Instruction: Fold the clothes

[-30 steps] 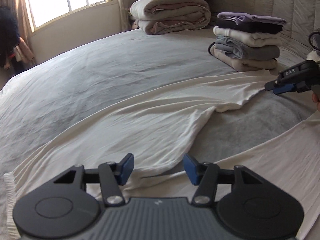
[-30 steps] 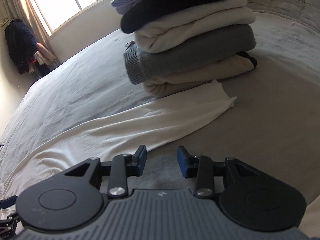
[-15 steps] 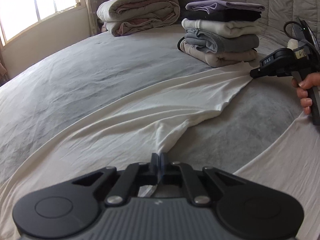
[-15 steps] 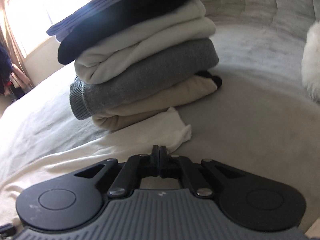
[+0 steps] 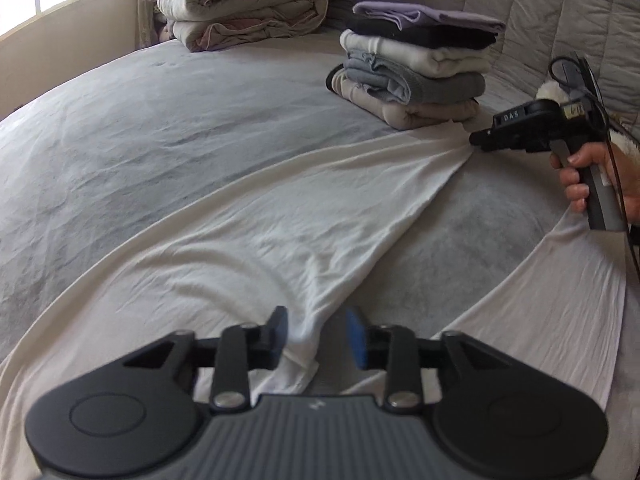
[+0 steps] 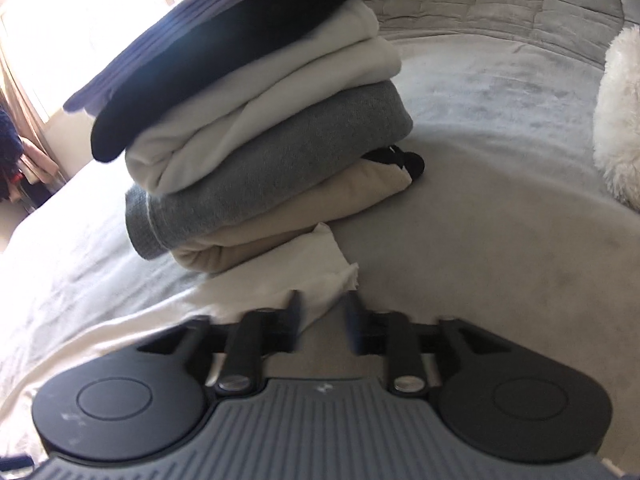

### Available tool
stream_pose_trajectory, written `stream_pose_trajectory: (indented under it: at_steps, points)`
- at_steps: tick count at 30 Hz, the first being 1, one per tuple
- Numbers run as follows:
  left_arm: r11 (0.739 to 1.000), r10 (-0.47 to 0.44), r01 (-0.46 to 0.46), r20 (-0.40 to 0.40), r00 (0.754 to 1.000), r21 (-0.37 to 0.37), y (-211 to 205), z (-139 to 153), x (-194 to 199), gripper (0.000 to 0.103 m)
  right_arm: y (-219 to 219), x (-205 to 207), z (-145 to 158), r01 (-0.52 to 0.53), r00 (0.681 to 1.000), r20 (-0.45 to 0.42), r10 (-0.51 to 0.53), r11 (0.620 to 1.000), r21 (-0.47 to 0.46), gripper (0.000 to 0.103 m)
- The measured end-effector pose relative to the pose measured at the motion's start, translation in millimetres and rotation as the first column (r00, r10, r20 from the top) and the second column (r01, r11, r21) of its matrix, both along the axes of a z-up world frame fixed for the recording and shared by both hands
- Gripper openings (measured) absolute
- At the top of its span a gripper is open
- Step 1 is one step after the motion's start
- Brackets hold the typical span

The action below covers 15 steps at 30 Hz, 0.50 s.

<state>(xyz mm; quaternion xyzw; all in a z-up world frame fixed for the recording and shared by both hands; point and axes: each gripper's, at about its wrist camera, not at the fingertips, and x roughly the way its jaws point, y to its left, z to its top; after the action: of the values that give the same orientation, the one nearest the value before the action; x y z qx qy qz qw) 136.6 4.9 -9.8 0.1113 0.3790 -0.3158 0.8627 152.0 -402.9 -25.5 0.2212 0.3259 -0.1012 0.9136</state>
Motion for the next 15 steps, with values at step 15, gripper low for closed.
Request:
stream_pose_trajectory:
  at_steps: [15]
  points:
    - [0.991,-0.134,0.133,0.088,0.987,0.012,-128,-24,11,0.044,5,10,0,-0.062,0.998,-0.007,0.062,0.992,-0.106,0.006]
